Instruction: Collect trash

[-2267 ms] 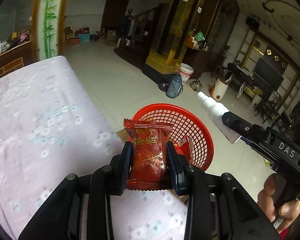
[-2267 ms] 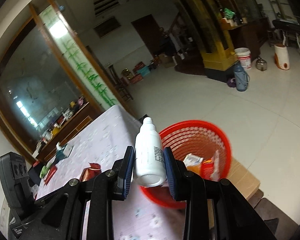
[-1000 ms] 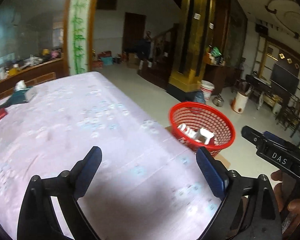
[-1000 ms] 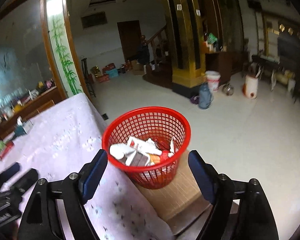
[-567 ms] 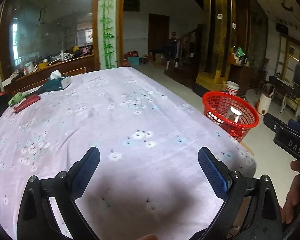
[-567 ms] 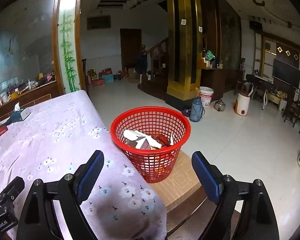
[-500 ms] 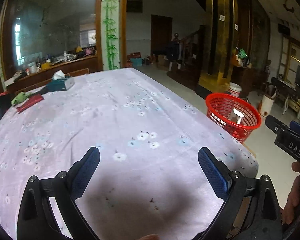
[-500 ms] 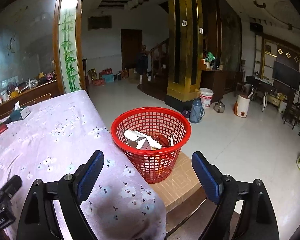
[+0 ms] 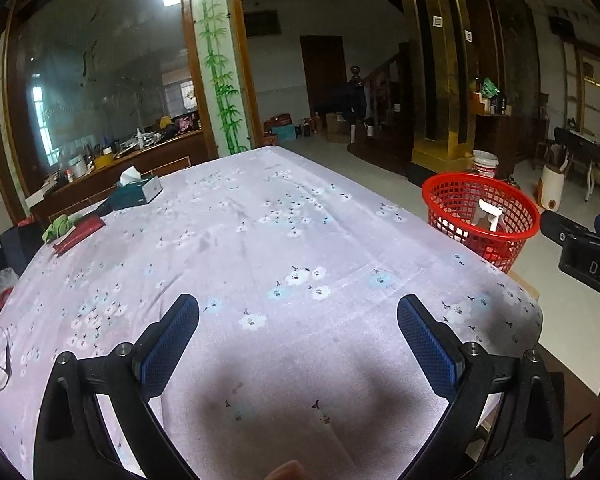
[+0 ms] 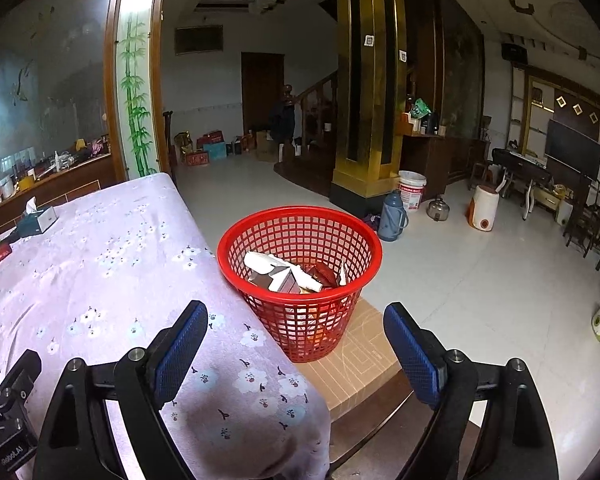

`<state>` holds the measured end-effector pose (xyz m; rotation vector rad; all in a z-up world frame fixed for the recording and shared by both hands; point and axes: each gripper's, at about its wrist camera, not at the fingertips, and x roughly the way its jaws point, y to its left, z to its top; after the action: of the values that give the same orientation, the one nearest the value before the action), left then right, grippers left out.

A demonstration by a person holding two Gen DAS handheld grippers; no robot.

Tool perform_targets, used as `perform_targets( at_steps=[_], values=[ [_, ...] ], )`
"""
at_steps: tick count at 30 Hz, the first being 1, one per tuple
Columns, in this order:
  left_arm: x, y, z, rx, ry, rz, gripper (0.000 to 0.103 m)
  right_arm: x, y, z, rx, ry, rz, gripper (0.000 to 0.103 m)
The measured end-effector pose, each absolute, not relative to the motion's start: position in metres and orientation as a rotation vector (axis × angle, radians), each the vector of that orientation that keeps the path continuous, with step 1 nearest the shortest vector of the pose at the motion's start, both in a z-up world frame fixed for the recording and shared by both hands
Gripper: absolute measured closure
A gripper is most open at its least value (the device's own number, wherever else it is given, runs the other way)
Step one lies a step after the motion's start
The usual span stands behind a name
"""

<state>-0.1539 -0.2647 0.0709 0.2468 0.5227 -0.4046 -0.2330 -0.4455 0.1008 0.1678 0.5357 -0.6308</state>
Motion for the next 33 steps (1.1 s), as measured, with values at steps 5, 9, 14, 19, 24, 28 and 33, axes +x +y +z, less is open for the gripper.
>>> perform_targets(
  at_steps=[5, 9, 14, 19, 24, 28, 33],
  values=[
    [-0.152, -0.266, 0.069, 0.243, 0.538, -0.385, 0.004, -0.231, -0.446, 0.102, 0.167, 0.534, -0.629, 0.011],
    [-0.153, -0.266, 0.067, 0.263, 0.533, -0.39, 0.004, -0.229, -0.445, 0.1, 0.166, 0.539, -0.626, 0.011],
    [-0.156, -0.263, 0.069, 0.252, 0.505, -0.421, 0.004, -0.228, -0.446, 0.1, 0.166, 0.538, -0.625, 0.011],
    [-0.16, -0.265, 0.068, 0.306, 0.467, -0.358, 0.004, -0.227, -0.446, 0.098, 0.171, 0.542, -0.621, 0.011],
    [-0.159, -0.263, 0.068, 0.295, 0.488, -0.368, 0.004, -0.227, -0.446, 0.098, 0.172, 0.543, -0.62, 0.011],
    [-0.155, -0.26, 0.066, 0.279, 0.513, -0.378, 0.004, -0.226, -0.445, 0.097, 0.169, 0.543, -0.619, 0.011],
    [-0.154, -0.258, 0.065, 0.269, 0.523, -0.386, 0.004, -0.226, -0.445, 0.097, 0.17, 0.545, -0.617, 0.011]
  ],
)
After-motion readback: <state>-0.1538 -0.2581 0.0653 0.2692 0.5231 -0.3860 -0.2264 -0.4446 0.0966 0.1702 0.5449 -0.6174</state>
